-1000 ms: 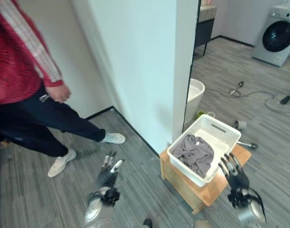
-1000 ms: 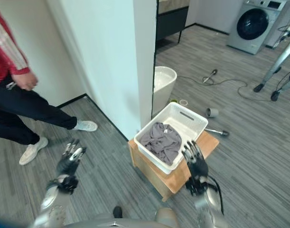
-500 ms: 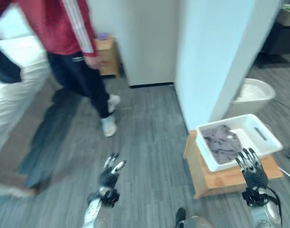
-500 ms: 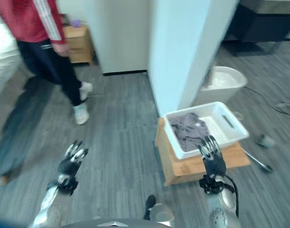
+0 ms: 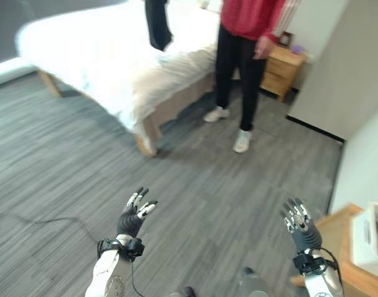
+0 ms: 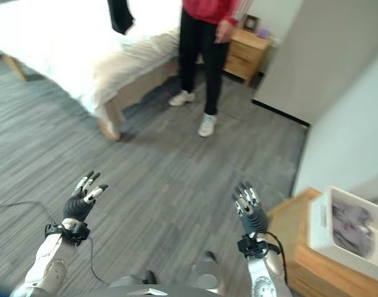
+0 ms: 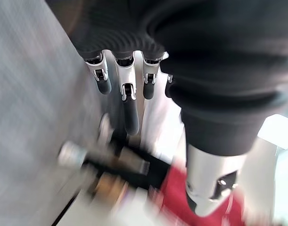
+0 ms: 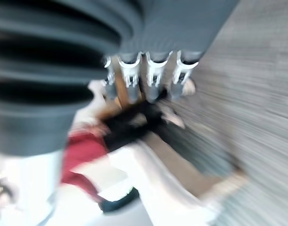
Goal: Pick up bed clothes into laundry basket.
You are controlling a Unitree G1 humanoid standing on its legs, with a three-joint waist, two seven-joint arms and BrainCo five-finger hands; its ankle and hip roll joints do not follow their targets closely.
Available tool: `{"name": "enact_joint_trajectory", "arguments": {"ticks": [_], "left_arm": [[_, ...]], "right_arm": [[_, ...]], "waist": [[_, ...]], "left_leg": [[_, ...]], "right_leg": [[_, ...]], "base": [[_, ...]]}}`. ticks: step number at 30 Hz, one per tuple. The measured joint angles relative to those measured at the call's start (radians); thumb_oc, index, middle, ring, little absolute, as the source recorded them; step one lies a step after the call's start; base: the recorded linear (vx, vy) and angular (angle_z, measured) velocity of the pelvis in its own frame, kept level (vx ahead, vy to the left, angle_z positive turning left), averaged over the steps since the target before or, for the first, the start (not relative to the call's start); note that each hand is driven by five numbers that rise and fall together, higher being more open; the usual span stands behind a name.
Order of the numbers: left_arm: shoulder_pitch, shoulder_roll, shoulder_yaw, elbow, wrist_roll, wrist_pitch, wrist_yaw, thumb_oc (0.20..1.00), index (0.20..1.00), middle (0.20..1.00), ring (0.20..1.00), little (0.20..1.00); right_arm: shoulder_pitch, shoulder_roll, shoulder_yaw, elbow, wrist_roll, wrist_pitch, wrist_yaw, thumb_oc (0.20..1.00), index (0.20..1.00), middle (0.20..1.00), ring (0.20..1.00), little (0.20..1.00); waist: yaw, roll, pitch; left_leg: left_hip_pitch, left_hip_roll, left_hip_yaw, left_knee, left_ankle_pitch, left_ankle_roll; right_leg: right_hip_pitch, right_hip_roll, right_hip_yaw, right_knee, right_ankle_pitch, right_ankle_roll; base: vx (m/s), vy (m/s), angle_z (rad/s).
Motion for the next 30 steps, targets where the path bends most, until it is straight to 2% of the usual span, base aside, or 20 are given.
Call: {"name": "enact_joint_trajectory", "arguments": {"ticks": [1, 3, 4, 5, 6, 7, 8, 9, 10, 11, 13, 14, 15, 17, 21, 26, 27, 28, 29, 30], "left_arm": [[0.017, -0.014, 0.001, -0.012, 0.003, -0.002, 0.002, 1.0, 1.0, 1.0, 1.0, 1.0], [0.018, -0.062, 0.003, -0.013, 0.002, -0.003, 0.005, 1.0, 1.0, 1.0, 1.0, 1.0], [0.057, -0.087, -0.003, -0.058, 0.0, -0.009, -0.001, 1.0, 1.0, 1.0, 1.0, 1.0], [0.077, -0.085, -0.004, -0.074, -0.001, -0.012, -0.001, 1.0, 1.0, 1.0, 1.0, 1.0], [0.136, -0.076, 0.002, -0.066, -0.005, -0.009, 0.001, 1.0, 1.0, 1.0, 1.0, 1.0], [0.137, -0.076, 0.002, -0.064, -0.007, -0.009, 0.001, 1.0, 1.0, 1.0, 1.0, 1.0], [0.125, -0.081, 0.005, -0.048, -0.023, -0.006, 0.005, 1.0, 1.0, 1.0, 1.0, 1.0], [0.113, -0.07, 0.006, -0.049, -0.038, -0.005, 0.005, 1.0, 1.0, 1.0, 1.0, 1.0], [0.103, -0.068, -0.001, -0.049, -0.041, -0.002, 0.004, 1.0, 1.0, 1.0, 1.0, 1.0], [0.097, -0.069, -0.014, -0.052, -0.041, 0.002, 0.002, 1.0, 1.0, 1.0, 1.0, 1.0], [0.088, -0.074, -0.045, -0.069, -0.041, 0.005, -0.006, 1.0, 1.0, 1.0, 1.0, 1.0], [0.083, -0.081, -0.047, -0.082, -0.041, 0.006, -0.008, 1.0, 1.0, 1.0, 1.0, 1.0], [0.069, -0.081, -0.046, -0.084, -0.04, 0.007, -0.008, 1.0, 1.0, 1.0, 1.0, 1.0], [0.048, -0.08, -0.037, -0.088, -0.04, 0.004, -0.007, 1.0, 1.0, 1.0, 1.0, 1.0], [0.086, -0.061, -0.032, -0.108, -0.037, 0.004, -0.005, 1.0, 1.0, 1.0, 1.0, 1.0], [0.126, -0.057, -0.027, -0.103, -0.037, 0.004, -0.004, 1.0, 1.0, 1.0, 1.0, 1.0], [0.123, -0.06, -0.027, -0.105, -0.037, 0.004, -0.003, 1.0, 1.0, 1.0, 1.0, 1.0], [0.114, -0.069, -0.031, -0.105, -0.037, 0.004, 0.003, 1.0, 1.0, 1.0, 1.0, 1.0], [0.115, -0.069, -0.03, -0.104, -0.035, 0.004, 0.003, 1.0, 1.0, 1.0, 1.0, 1.0], [0.113, -0.064, -0.004, -0.089, 0.099, 0.007, 0.042, 1.0, 1.0, 1.0, 1.0, 1.0]], "right_arm": [[-0.022, -0.002, 0.007, -0.006, 0.0, 0.006, 0.009, 1.0, 1.0, 1.0, 1.0, 1.0], [-0.017, -0.025, 0.012, -0.01, 0.0, 0.005, 0.011, 1.0, 1.0, 1.0, 1.0, 1.0], [0.004, -0.044, 0.012, -0.019, 0.0, 0.008, 0.027, 1.0, 1.0, 1.0, 1.0, 1.0], [0.001, -0.053, 0.01, -0.018, -0.001, 0.009, 0.031, 1.0, 1.0, 1.0, 1.0, 1.0], [0.002, -0.059, -0.017, -0.012, -0.001, 0.007, 0.031, 1.0, 1.0, 1.0, 1.0, 1.0], [0.003, -0.06, -0.019, -0.011, -0.001, 0.007, 0.03, 1.0, 1.0, 1.0, 1.0, 1.0], [0.019, -0.062, -0.015, -0.006, -0.001, 0.01, 0.024, 1.0, 1.0, 1.0, 1.0, 1.0], [0.016, -0.053, -0.014, -0.015, 0.0, 0.006, 0.024, 1.0, 1.0, 1.0, 1.0, 1.0], [0.016, -0.052, -0.016, -0.018, 0.0, 0.003, 0.023, 1.0, 1.0, 1.0, 1.0, 1.0], [0.025, -0.057, -0.02, -0.023, 0.0, 0.001, 0.023, 1.0, 1.0, 1.0, 1.0, 1.0], [0.039, -0.068, -0.038, -0.027, 0.0, -0.004, 0.023, 1.0, 1.0, 1.0, 1.0, 1.0], [0.038, -0.072, -0.047, -0.028, 0.0, -0.004, 0.023, 1.0, 1.0, 1.0, 1.0, 1.0], [0.037, -0.065, -0.049, -0.023, 0.001, -0.004, 0.02, 1.0, 1.0, 1.0, 1.0, 1.0], [0.047, -0.053, -0.029, -0.026, 0.002, 0.0, 0.025, 1.0, 1.0, 1.0, 1.0, 1.0], [0.074, -0.045, -0.002, -0.027, 0.002, 0.003, 0.032, 1.0, 1.0, 1.0, 1.0, 1.0], [0.094, -0.049, -0.009, -0.027, 0.0, 0.01, 0.032, 1.0, 1.0, 1.0, 1.0, 1.0], [0.097, -0.048, -0.008, -0.027, 0.0, 0.011, 0.032, 1.0, 1.0, 1.0, 1.0, 1.0], [0.115, -0.05, -0.008, -0.008, -0.001, 0.011, 0.032, 1.0, 1.0, 1.0, 1.0, 1.0], [0.115, -0.051, -0.01, -0.008, -0.001, 0.011, 0.032, 1.0, 1.0, 1.0, 1.0, 1.0], [0.093, -0.044, -0.057, 0.0, 0.0, 0.002, 0.011, 1.0, 1.0, 1.0, 1.0, 1.0]], "waist": [[0.043, 0.0, -0.005], [0.062, 0.028, -0.02], [0.067, 0.025, -0.044], [0.07, 0.014, -0.046], [0.085, 0.011, -0.046], [0.088, 0.015, -0.044], [0.073, -0.011, -0.04], [0.034, -0.033, -0.028], [0.029, -0.041, -0.021], [0.017, -0.047, -0.017], [-0.014, -0.012, -0.017], [-0.019, 0.031, -0.027], [-0.027, 0.03, -0.025], [-0.028, 0.026, -0.029], [-0.032, 0.002, -0.044], [-0.013, 0.006, -0.059], [-0.015, 0.013, -0.078], [-0.02, -0.004, -0.142], [-0.02, -0.003, -0.142], [-0.017, -0.001, -0.118]], "left_leg": [[0.028, -0.015, -0.006, -0.057, 0.041, 0.011], [0.041, -0.017, -0.054, -0.106, 0.076, 0.019], [0.045, -0.031, -0.131, -0.175, 0.137, 0.021], [0.047, -0.037, -0.146, -0.204, 0.161, 0.022], [0.037, -0.047, -0.194, -0.215, 0.186, 0.004], [0.036, -0.047, -0.199, -0.217, 0.189, -0.003], [0.018, -0.005, -0.036, -0.193, 0.134, -0.049], [-0.027, 0.088, 0.204, -0.018, 0.087, -0.037], [-0.037, 0.116, 0.205, 0.064, 0.068, -0.046], [-0.02, 0.131, 0.167, 0.073, 0.05, -0.068], [0.052, 0.169, 0.117, -0.053, 0.049, -0.081], [0.086, 0.178, 0.092, -0.134, 0.06, -0.095], [0.096, 0.158, 0.099, -0.187, 0.096, -0.106], [0.13, 0.104, 0.118, -0.283, 0.159, -0.07], [0.154, 0.052, 0.121, -0.331, 0.183, -0.044], [0.189, 0.05, 0.123, -0.34, 0.183, -0.043], [0.19, 0.054, 0.128, -0.343, 0.181, -0.045], [0.197, 0.059, 0.143, -0.346, 0.178, -0.051], [0.197, 0.059, 0.143, -0.346, 0.178, -0.051], [0.222, 0.06, 0.15, -0.341, 0.178, -0.051]], "right_leg": [[0.015, 0.017, -0.056, -0.006, -0.004, -0.008], [0.069, 0.064, -0.12, -0.065, -0.018, -0.032], [0.123, 0.121, -0.163, -0.152, -0.012, -0.084], [0.13, 0.131, -0.165, -0.178, -0.006, -0.095], [0.155, 0.136, -0.198, -0.212, 0.018, -0.098], [0.157, 0.14, -0.205, -0.215, 0.025, -0.098], [0.166, 0.113, -0.268, -0.252, 0.07, -0.117], [0.173, 0.093, -0.313, -0.26, 0.074, -0.122], [0.167, 0.08, -0.324, -0.247, 0.065, -0.13], [0.165, 0.072, -0.323, -0.241, 0.056, -0.126], [0.158, 0.075, -0.338, -0.242, 0.061, -0.105], [0.131, 0.08, -0.334, -0.225, 0.056, -0.09], [0.113, 0.062, -0.33, -0.211, 0.055, -0.08], [0.101, 0.031, -0.311, -0.223, 0.086, -0.048], [0.109, -0.012, -0.305, -0.248, 0.121, -0.03], [0.138, -0.007, -0.301, -0.256, 0.13, -0.013], [0.14, -0.003, -0.299, -0.265, 0.131, -0.014], [0.14, -0.002, -0.291, -0.272, 0.132, -0.015], [0.14, -0.003, -0.291, -0.272, 0.132, -0.015], [0.163, -0.004, -0.294, -0.271, 0.135, -0.013]], "base": [[-0.07, -0.408, 0.35], [-0.08, -0.264, 0.74], [-0.1, -0.239, 1.35], [-0.28, -0.206, 1.58], [-0.29, -0.124, 0.82], [-0.26, -0.052, 0.94], [-0.05, 0.027, 0.92], [0.0, 0.05, 1.08], [0.02, 0.085, 0.68], [0.01, 0.094, 0.37], [0.02, 0.111, 0.27], [0.03, 0.123, 0.12], [0.02, 0.083, -0.01], [0.01, 0.087, -0.03], [0.01, 0.093, 0.01], [0.01, 0.067, -0.03], [0.0, 0.044, -0.12], [0.0, 0.024, -0.11], [0.02, -0.031, -0.09], [0.02, -0.035, -0.03]]}}
